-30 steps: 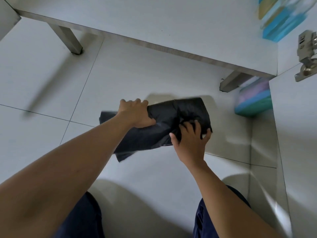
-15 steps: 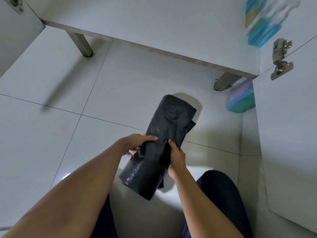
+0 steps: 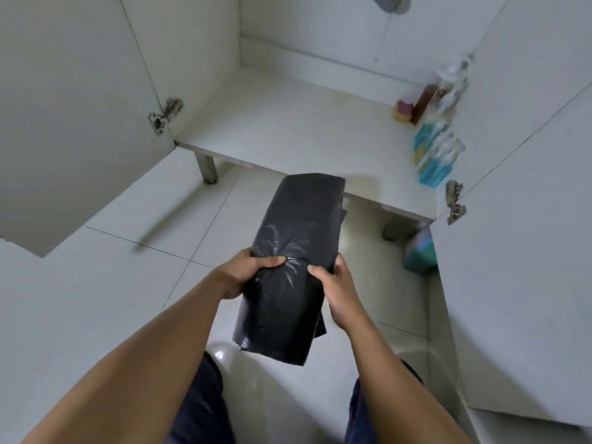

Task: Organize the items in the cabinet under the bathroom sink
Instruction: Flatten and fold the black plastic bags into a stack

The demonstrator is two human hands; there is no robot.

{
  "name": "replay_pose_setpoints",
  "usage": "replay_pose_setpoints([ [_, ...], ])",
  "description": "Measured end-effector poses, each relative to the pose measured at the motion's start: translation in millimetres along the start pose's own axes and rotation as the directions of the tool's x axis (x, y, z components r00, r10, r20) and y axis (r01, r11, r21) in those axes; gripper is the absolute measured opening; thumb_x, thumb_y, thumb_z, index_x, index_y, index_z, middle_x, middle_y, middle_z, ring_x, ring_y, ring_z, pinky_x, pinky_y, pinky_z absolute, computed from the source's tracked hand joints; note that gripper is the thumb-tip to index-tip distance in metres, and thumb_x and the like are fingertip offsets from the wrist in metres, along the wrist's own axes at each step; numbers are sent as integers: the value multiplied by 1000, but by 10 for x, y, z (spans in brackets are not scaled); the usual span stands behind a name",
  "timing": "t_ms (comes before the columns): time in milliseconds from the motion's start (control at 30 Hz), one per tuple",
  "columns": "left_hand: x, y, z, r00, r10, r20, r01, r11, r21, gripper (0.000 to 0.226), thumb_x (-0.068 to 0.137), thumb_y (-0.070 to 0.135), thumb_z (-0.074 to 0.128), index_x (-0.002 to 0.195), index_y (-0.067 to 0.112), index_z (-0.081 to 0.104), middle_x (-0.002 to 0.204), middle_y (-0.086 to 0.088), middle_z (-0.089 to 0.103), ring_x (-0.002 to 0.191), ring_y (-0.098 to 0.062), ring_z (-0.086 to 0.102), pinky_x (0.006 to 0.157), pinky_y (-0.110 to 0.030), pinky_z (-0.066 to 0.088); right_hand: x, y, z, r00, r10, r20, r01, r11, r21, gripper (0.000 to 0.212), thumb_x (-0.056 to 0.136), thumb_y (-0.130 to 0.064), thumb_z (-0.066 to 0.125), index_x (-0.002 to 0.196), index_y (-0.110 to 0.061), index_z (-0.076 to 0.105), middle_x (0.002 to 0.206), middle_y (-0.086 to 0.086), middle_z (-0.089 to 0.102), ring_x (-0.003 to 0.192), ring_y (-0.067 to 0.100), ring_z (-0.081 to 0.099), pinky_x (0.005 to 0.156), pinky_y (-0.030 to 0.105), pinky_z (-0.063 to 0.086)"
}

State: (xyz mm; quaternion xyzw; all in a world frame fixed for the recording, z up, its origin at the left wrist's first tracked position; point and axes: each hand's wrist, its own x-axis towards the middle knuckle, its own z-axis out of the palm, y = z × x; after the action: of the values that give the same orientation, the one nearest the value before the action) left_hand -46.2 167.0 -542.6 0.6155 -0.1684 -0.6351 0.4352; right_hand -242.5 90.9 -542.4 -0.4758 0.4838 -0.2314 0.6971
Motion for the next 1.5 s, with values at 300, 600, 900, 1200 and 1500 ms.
replay_pose_setpoints([
  [300,-715,917,-383,940,336,-62,-339,940,-33,51,77,18,84,122,8,64,112,-9,75,103,-25,72,88,-38,58,-135,-921,758,968,-223,117,216,974,66,51,84,-9,75,126,-32,56,117,-7,71,108,16,69,94,39,55],
  [600,-583,1627,-848,872,439,-216,-458,888,-46,62,73,47,84,125,20,66,115,-2,74,107,-21,71,90,-36,56,556,-1475,1265,938,-332,101,317,938,143,55,77,-14,78,125,-35,59,120,-6,70,113,19,67,99,47,53],
  [900,664,1700,-1739,925,274,-263,-328,926,-189,76,66,68,77,128,26,62,126,-4,69,116,-27,65,92,-56,53,2586,-1881,1957,956,-277,93,247,937,248,49,80,-5,75,118,-32,61,115,-2,72,107,19,69,95,46,55],
  [1200,1583,2090,-2133,853,23,-522,-333,794,-509,31,85,8,77,109,-3,62,95,-21,69,79,-32,73,63,-43,62,3739,-1978,2536,988,-62,142,65,998,-17,54,84,-18,69,132,-31,49,123,0,66,111,24,64,100,50,51],
  [1500,1933,2389,-2225,784,-46,-619,-410,710,-573,44,75,20,88,109,5,66,100,-14,75,83,-30,76,74,-46,63,3762,-1608,2585,959,-279,49,264,822,-504,60,85,-41,71,137,-19,50,132,5,58,114,21,60,93,29,49],
])
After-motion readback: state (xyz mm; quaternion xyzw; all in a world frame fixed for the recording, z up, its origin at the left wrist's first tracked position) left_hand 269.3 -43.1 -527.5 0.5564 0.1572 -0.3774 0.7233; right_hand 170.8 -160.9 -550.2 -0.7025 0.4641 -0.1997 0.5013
